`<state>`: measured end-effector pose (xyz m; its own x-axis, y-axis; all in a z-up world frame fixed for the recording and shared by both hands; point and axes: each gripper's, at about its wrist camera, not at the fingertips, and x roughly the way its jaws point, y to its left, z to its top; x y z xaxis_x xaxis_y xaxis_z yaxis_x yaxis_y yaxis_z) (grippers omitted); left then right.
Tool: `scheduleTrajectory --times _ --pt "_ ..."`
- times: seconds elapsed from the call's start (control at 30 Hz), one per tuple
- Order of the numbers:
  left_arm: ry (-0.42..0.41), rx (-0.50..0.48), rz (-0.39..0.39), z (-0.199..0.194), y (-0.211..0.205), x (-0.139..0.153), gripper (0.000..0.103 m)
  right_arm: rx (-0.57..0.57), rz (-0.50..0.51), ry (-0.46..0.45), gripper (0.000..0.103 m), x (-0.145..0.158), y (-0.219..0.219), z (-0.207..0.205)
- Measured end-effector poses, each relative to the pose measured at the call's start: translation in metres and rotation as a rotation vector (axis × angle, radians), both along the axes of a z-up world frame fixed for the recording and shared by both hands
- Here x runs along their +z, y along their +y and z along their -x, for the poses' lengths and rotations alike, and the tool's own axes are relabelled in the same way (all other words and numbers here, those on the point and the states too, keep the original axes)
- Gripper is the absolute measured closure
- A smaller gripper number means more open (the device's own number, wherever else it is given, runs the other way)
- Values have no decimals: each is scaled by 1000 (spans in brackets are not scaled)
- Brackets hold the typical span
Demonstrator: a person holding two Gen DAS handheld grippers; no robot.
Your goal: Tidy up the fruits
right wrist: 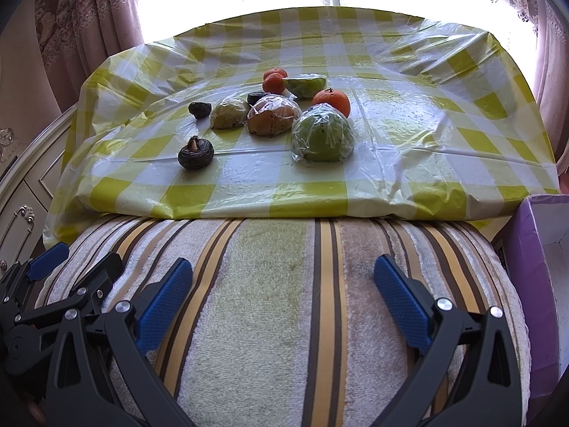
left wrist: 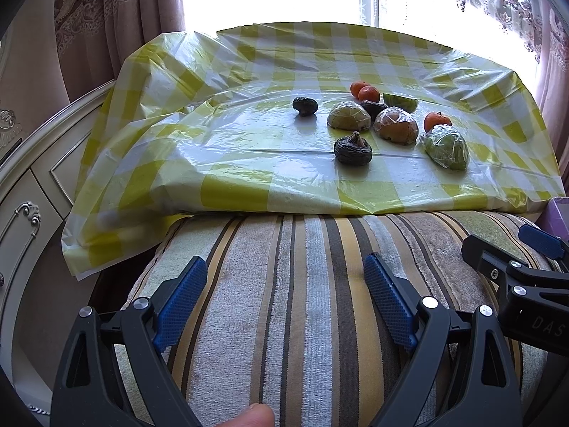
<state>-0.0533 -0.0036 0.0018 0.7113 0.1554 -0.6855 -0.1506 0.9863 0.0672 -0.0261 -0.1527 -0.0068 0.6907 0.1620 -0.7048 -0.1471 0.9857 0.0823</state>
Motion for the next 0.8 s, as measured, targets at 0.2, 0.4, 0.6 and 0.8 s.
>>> scheduleTrajectory --times 0.2,0.4,0.6,0.8 --pt "0 0 4 0 0 0 16 1 1 0 1 0 0 -1" --pt "1 0 10 0 1 0 16 1 1 0 1 0 0 0" --pt "0 0 10 0 1 0 16 1 1 0 1 0 0 0" --pt "0 0 9 0 1 0 16 1 1 0 1 0 0 0"
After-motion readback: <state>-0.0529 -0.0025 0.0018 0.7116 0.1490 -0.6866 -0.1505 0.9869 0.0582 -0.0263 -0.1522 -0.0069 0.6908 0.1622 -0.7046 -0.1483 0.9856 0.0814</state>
